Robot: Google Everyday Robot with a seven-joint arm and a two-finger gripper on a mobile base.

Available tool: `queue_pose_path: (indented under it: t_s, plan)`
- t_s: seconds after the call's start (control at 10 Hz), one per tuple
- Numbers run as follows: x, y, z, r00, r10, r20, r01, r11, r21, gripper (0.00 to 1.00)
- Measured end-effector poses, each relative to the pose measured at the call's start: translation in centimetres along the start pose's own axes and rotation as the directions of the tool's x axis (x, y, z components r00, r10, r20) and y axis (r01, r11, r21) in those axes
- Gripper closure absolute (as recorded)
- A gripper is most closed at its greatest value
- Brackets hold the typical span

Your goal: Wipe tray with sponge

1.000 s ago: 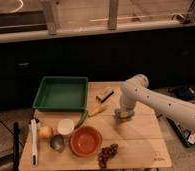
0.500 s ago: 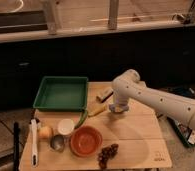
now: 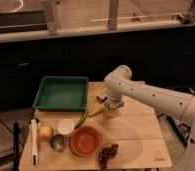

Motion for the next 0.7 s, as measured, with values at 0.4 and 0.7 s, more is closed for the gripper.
queue_pose_path:
  t_s: [0.4,0.7]
  plan:
    - [-1.9,-1.7,-0.9,0.999,-0.034,-0.02,0.034,0.999,0.013,0.93]
    - [-4.6,-3.3,-1.2,0.998,-0.061,-0.014,0.061,0.998,0.027,0.98]
